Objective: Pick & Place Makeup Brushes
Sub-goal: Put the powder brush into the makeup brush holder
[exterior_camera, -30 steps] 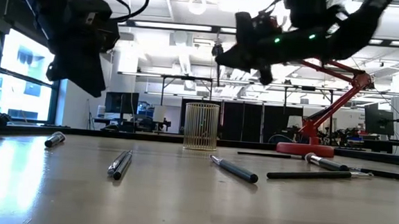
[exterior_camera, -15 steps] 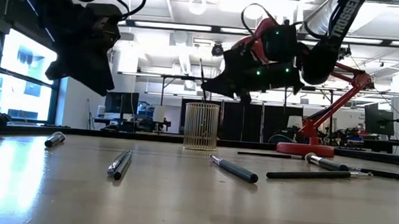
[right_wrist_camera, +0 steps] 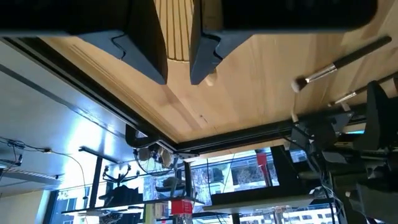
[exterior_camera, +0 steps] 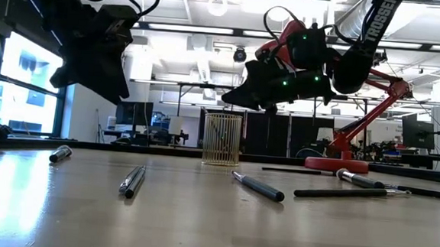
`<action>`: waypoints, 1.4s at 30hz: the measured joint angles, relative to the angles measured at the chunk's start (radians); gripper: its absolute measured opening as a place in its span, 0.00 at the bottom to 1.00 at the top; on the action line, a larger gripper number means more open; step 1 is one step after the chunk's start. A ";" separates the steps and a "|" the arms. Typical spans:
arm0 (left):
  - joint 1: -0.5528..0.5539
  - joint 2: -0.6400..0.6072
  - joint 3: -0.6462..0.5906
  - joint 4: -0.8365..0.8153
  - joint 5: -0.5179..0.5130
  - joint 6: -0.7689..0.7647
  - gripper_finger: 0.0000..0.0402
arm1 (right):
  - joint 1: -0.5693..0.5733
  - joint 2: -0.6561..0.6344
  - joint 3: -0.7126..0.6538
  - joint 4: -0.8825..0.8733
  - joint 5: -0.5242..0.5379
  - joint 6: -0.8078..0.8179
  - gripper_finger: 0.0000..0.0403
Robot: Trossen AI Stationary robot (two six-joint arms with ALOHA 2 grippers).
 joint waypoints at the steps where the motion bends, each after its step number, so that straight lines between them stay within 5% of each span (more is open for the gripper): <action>1: 0.000 0.000 0.000 0.000 -0.004 0.000 0.24 | 0.000 0.000 0.000 0.000 -0.002 0.001 0.16; 11: 0.000 0.000 0.005 -0.012 0.017 0.150 0.24 | 0.035 -0.086 0.001 -0.108 -0.015 -0.025 0.01; 16: 0.000 0.000 0.061 -0.030 0.031 0.449 0.20 | 0.136 -0.226 0.003 -0.338 0.142 -0.128 0.00; 20: 0.000 0.000 0.109 -0.036 0.027 0.742 0.07 | 0.235 -0.345 0.003 -0.522 0.316 -0.065 0.00; 26: 0.000 0.000 0.169 -0.072 0.001 1.001 0.03 | 0.406 -0.463 0.072 -0.985 0.526 0.331 0.00; 31: 0.000 0.000 0.181 -0.067 0.000 1.100 0.01 | 0.543 -0.441 0.242 -1.435 0.584 0.684 0.00; 37: 0.000 0.000 0.181 -0.058 0.025 1.140 0.01 | 0.660 -0.328 0.457 -1.933 0.540 1.182 0.00; 42: 0.000 0.000 0.181 -0.058 0.071 1.139 0.01 | 0.698 -0.205 0.579 -2.121 0.385 1.396 0.00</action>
